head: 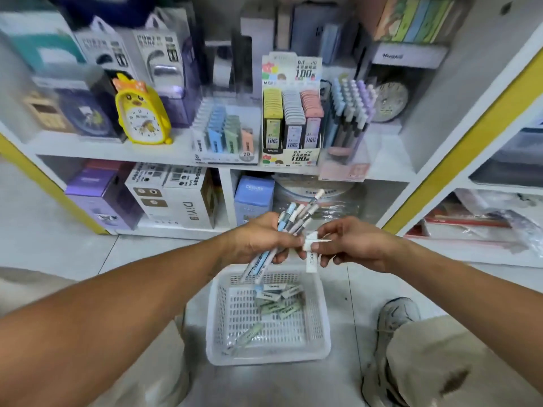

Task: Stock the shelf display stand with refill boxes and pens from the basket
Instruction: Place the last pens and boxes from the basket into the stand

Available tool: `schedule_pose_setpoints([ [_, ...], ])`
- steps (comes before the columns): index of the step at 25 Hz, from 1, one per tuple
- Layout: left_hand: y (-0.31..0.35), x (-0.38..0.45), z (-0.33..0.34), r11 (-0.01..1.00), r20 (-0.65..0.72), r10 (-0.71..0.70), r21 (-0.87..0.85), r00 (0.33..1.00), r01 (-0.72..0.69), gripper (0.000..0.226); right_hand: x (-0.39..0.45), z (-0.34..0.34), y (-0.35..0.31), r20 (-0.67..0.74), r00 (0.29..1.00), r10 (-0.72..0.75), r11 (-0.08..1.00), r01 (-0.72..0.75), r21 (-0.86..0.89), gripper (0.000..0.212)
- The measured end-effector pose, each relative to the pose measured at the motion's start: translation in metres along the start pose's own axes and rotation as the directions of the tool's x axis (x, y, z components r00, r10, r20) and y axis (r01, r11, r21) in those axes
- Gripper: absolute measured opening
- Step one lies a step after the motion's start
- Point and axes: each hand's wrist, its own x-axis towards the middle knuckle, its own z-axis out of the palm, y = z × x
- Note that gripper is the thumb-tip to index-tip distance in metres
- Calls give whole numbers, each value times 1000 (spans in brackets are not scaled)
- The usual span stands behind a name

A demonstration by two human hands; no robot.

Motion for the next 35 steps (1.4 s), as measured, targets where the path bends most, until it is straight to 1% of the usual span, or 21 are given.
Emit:
schedule_pose_setpoints([
  [1,17,-6,2,999,-33,31,7,999,-31,10,-10,-1,-11,7,999,-34,999,34,2,20],
  [4,64,-22,6,996,-201,90,39,975,-84,13,-35,0,-50,-8,990,-144,989,144,29,17],
  [8,117,-44,-9,974,-377,150,-100,914,-201,18,-51,4,-106,-43,956,-289,952,292,95,28],
  [9,127,-49,-13,970,-398,144,-127,906,-210,20,-52,6,-119,-36,945,-325,943,327,62,29],
  [12,146,-62,-25,978,-420,116,-113,900,-178,19,-53,18,-149,-17,907,-420,903,415,-113,24],
  [15,161,-67,-43,967,-479,93,-165,873,-194,19,-46,27,-174,-31,877,-480,874,474,-106,28],
  [18,175,-67,-66,960,-553,96,-169,828,-225,23,-32,25,-191,-5,875,-483,875,483,-1,32],
  [22,186,-64,-104,954,-661,104,-146,743,-263,29,-12,14,-199,54,885,-463,874,445,194,28],
  [24,184,-62,-121,950,-697,101,-144,710,-277,33,0,12,-202,81,880,-468,869,442,220,30],
  [26,181,-59,-133,946,-714,100,-149,693,-289,34,11,13,-205,76,870,-488,865,470,176,29],
  [27,180,-59,-137,945,-718,99,-150,689,-292,33,16,14,-207,49,870,-490,866,479,145,27],
  [29,178,-58,-147,941,-725,92,-160,682,-297,29,29,18,-215,-50,882,-468,876,470,108,24],
  [31,174,-59,-157,936,-740,79,-176,668,-306,28,43,21,-225,-135,894,-428,886,444,132,21],
  [33,172,-61,-166,930,-763,70,-183,643,-318,29,56,27,-235,-166,890,-424,885,447,134,16],
  [34,172,-63,-171,927,-775,61,-189,629,-324,29,62,30,-240,-187,872,-452,883,467,43,16],
  [35,173,-65,-175,924,-786,50,-198,616,-328,31,69,31,-244,-218,836,-504,864,486,-133,17],
])
